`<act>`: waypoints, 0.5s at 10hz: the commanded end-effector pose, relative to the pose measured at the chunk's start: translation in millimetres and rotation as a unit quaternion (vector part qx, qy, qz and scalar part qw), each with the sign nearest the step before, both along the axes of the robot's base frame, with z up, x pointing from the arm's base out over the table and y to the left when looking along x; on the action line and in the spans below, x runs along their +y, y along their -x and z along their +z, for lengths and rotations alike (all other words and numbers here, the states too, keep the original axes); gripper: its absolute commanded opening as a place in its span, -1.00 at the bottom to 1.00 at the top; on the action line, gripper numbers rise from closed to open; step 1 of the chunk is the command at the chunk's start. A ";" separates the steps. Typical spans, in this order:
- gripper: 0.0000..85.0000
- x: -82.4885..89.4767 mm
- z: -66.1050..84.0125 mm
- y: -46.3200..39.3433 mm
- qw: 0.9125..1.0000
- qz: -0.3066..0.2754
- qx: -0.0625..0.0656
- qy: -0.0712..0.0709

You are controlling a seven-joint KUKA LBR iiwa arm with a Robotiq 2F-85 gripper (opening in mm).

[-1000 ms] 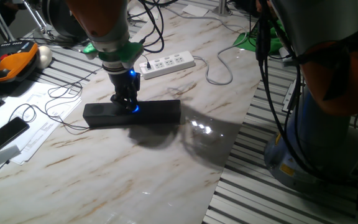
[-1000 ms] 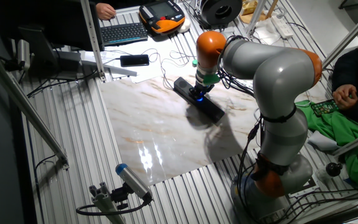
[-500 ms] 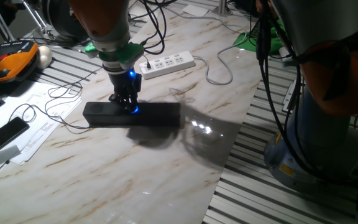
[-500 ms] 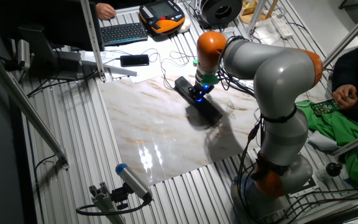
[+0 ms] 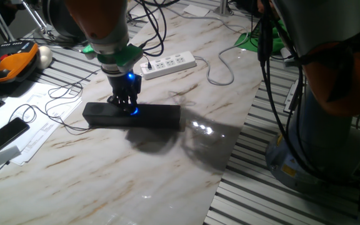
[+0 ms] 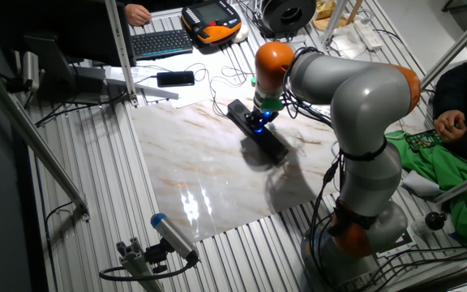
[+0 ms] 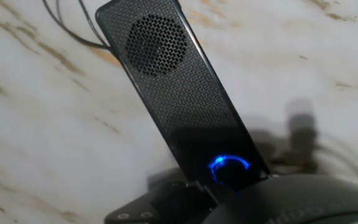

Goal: Turn the knob to increase the volume of the speaker

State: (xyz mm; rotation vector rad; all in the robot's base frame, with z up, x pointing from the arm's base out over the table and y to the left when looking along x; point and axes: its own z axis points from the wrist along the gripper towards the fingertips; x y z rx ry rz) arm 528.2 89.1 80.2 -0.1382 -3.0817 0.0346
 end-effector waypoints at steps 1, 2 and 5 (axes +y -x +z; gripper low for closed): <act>-0.20 -0.6 0.0 -0.1 1.000 0.007 0.000 0.008; -0.20 -0.3 -0.4 -0.5 1.000 0.010 -0.002 0.011; 0.20 -0.8 0.2 -1.7 1.000 0.018 -0.002 0.012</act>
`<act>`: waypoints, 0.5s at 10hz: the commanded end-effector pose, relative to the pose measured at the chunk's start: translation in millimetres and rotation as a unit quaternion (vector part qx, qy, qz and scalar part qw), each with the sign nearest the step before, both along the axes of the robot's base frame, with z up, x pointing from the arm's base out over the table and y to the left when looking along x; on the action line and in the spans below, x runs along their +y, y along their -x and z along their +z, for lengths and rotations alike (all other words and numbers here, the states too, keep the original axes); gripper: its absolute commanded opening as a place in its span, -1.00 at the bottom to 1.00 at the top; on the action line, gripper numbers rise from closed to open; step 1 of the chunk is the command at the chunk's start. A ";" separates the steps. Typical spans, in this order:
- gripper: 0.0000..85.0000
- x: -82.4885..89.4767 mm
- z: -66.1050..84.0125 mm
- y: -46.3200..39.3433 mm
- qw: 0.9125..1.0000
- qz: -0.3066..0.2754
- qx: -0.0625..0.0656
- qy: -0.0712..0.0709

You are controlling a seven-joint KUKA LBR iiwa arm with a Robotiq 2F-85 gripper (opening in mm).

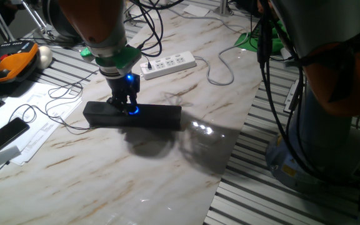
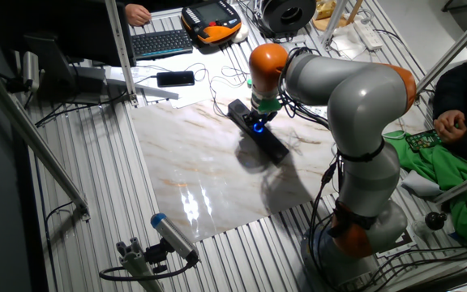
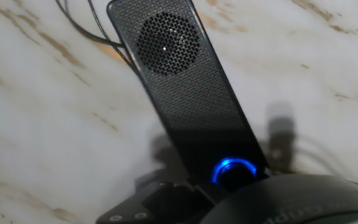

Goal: Turn the knob to increase the volume of the speaker

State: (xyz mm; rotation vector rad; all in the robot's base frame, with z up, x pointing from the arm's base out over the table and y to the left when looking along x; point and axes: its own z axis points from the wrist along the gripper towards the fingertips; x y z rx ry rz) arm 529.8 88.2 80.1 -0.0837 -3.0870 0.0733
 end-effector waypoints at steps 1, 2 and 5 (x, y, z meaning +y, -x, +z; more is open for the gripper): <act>0.20 -0.6 1.0 -1.1 1.000 0.003 0.001 0.000; 0.20 -1.0 1.7 -1.7 1.000 0.005 0.001 0.000; 0.20 -0.3 1.4 -2.1 1.000 0.026 0.004 -0.004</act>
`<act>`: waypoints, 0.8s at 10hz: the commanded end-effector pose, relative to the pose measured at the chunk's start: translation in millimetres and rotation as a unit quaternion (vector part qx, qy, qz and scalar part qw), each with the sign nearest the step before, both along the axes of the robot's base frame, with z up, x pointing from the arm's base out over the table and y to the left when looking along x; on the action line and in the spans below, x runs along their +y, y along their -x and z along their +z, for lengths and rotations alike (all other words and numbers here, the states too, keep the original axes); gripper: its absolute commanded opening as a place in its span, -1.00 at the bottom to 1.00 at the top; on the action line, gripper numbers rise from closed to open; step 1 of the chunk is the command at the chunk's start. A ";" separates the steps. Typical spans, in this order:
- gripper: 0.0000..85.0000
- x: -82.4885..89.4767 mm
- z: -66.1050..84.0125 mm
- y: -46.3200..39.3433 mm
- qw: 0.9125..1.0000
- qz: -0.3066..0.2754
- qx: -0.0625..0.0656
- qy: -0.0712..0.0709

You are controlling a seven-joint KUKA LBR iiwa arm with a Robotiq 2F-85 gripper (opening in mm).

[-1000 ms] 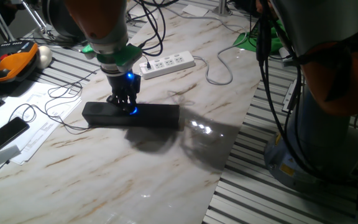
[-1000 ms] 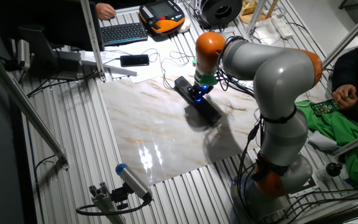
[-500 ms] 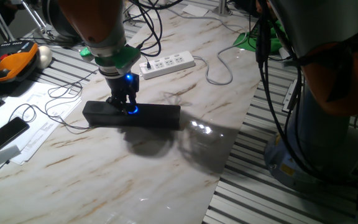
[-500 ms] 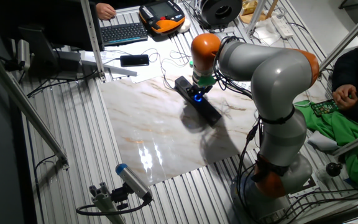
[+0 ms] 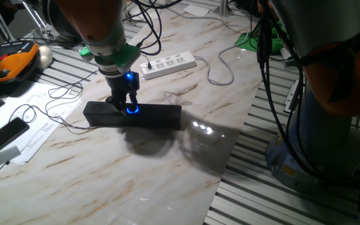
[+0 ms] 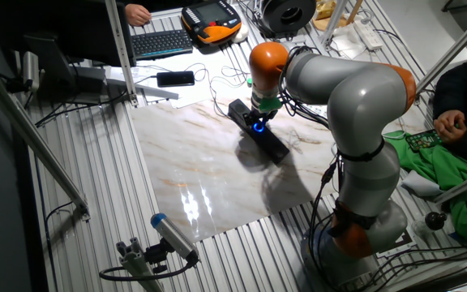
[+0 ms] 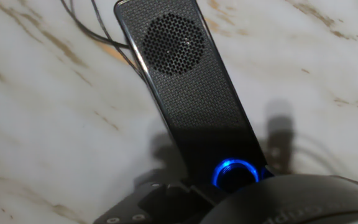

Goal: Turn the knob to increase the volume of the speaker

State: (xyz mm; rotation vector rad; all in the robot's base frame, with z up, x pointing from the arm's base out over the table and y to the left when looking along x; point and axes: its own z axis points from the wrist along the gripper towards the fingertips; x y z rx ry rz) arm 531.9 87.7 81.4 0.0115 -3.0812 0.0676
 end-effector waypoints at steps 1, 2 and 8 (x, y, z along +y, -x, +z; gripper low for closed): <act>0.20 0.1 0.1 0.0 1.000 0.007 0.000 0.002; 0.20 -0.3 0.3 0.3 1.000 0.011 0.001 0.001; -0.20 -1.5 1.4 2.1 0.999 0.045 0.016 -0.003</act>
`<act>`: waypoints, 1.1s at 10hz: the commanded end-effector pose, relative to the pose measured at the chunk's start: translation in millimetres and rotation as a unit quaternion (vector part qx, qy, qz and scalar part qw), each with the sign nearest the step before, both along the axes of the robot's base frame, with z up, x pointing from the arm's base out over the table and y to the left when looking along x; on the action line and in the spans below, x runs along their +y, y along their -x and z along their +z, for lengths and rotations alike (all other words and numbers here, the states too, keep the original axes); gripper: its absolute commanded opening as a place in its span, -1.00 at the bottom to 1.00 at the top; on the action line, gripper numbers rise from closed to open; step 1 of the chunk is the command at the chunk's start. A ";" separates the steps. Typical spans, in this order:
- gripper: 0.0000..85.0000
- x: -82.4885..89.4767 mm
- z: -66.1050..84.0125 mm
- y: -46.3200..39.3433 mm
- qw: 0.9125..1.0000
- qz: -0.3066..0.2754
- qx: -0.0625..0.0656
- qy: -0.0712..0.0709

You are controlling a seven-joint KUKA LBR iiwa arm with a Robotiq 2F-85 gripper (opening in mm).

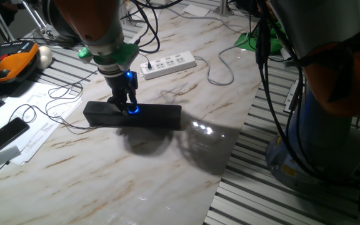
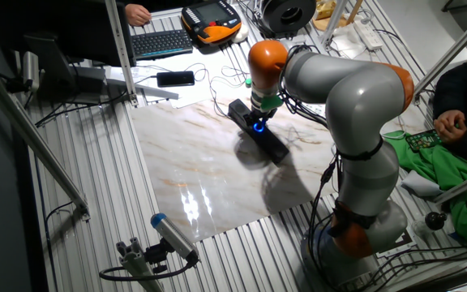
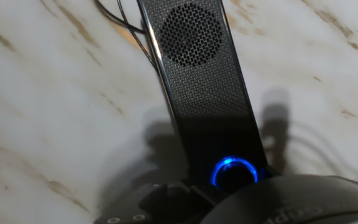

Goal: Turn the knob to increase the volume of the speaker

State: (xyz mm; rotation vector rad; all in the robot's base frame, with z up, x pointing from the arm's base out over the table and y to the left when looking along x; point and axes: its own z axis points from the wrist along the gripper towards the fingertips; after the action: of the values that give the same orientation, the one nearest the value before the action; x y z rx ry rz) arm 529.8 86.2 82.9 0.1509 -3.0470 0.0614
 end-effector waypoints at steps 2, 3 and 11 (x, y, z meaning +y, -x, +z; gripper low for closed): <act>-0.20 -1.1 0.3 0.8 1.000 0.010 0.001 -0.002; -0.20 -1.3 0.6 1.1 1.000 0.012 0.002 -0.003; -0.20 -1.5 0.1 1.1 1.000 0.011 0.002 -0.006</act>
State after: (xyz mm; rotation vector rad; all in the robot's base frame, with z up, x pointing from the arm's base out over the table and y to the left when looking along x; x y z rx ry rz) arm 528.7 84.6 83.1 0.1863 -3.0421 0.0454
